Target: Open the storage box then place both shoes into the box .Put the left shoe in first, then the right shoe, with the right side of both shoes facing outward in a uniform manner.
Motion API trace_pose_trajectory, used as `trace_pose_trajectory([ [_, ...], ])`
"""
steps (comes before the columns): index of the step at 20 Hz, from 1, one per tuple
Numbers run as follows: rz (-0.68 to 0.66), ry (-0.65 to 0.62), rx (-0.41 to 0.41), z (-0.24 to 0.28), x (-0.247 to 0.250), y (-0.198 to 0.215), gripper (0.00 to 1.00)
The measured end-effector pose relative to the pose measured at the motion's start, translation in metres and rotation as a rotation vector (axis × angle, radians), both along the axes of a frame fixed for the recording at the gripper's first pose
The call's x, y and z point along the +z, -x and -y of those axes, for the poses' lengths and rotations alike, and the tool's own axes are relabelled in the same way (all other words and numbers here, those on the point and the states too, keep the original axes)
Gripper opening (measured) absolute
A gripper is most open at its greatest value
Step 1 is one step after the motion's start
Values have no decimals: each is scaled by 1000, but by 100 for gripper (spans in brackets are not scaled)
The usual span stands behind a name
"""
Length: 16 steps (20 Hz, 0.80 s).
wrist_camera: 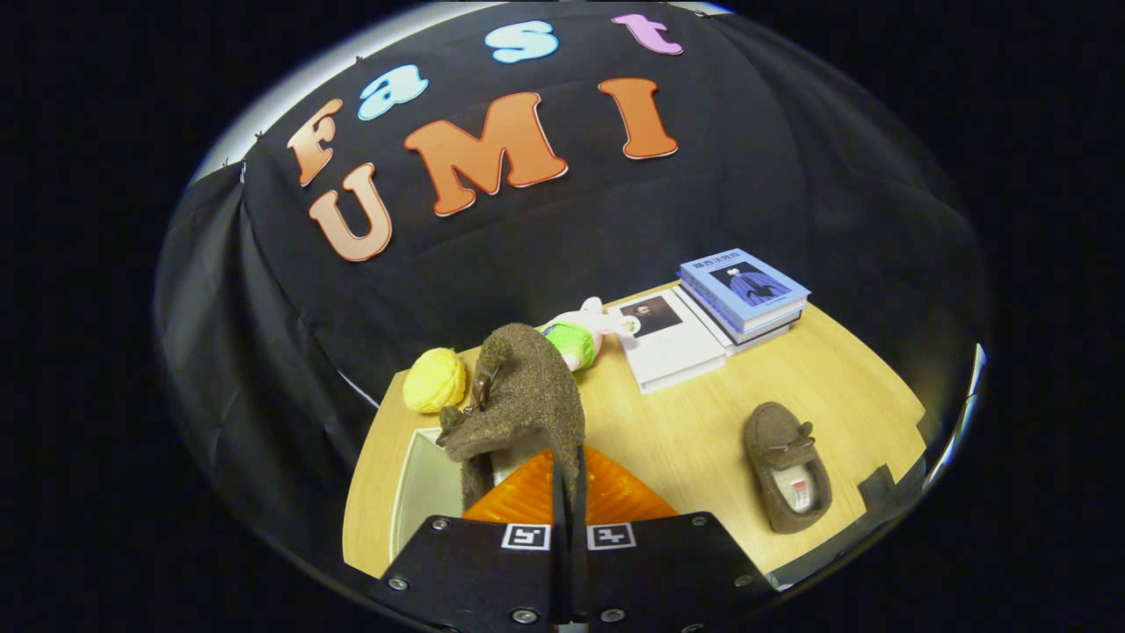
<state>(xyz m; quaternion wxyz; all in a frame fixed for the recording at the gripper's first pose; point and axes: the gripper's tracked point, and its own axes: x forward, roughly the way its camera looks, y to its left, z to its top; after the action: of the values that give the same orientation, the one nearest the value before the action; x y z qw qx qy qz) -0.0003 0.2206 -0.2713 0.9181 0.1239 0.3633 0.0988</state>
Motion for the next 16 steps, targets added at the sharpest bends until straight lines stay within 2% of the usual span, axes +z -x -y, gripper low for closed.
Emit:
trace_pose_trajectory([
  [9, -87, -26, 78, -79, -32, 20, 1],
  [16, -139, 20, 102, -105, -62, 32, 3],
])
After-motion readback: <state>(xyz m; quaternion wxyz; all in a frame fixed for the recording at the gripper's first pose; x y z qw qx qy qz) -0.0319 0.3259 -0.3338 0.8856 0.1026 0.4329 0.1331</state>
